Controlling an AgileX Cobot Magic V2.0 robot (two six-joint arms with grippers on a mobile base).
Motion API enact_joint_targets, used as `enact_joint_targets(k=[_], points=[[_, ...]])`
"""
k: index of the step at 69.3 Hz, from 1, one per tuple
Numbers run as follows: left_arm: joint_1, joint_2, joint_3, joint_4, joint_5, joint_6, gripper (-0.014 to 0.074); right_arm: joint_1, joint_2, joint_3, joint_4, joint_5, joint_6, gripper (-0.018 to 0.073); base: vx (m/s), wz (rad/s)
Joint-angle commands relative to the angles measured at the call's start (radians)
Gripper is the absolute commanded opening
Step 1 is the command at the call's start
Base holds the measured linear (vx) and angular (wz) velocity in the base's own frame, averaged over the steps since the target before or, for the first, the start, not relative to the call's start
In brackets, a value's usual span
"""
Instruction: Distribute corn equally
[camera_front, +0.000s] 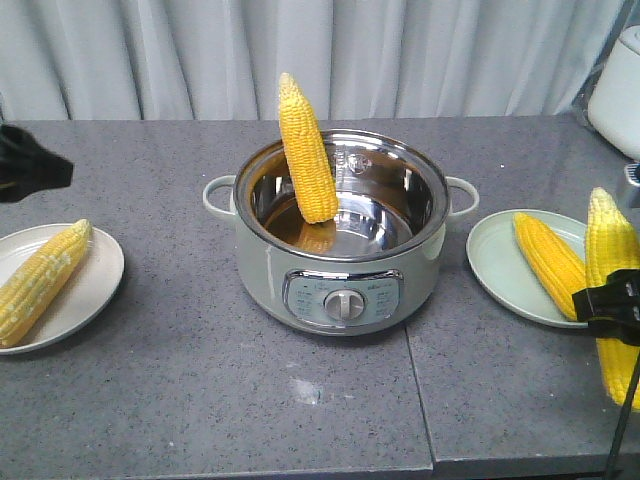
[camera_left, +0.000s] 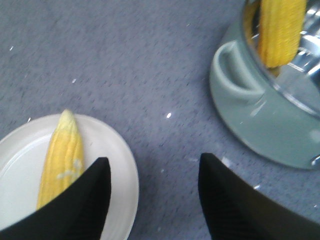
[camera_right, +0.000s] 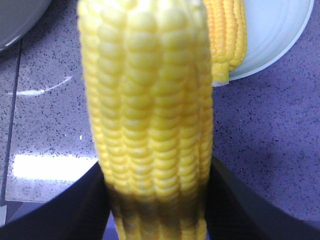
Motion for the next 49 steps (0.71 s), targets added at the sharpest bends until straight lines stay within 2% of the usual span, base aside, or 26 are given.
enact_joint_targets(k=[1,15,26,38,49], points=[[-0.047,0.057,-0.130,-0.067,-0.027,0.034,0.0392,-0.008,-0.021,-0.024,-0.003,-0.037,-0.004,0.0245,0.00,0.00],[-0.158,0.238,-0.335,-0.087,-0.024,0.041,0.0408,-0.008,-0.021,-0.024,-0.003,-0.037,-0.004,0.0244,0.00,0.00],[-0.241,0.372,-0.469,-0.088,-0.008,0.040,0.0478,-0.008,-0.021,-0.024,-0.003,-0.037,-0.004,0.0243,0.00,0.00],[-0.307,0.494,-0.589,-0.088,-0.005,0.032,0.0547,-0.008,-0.021,-0.024,-0.003,-0.037,-0.004,0.0243,0.00,0.00],[-0.341,0.583,-0.678,-0.084,-0.002,-0.034,0.0554,-0.008,-0.021,-0.024,-0.003,-0.037,-0.004,0.0243,0.00,0.00]])
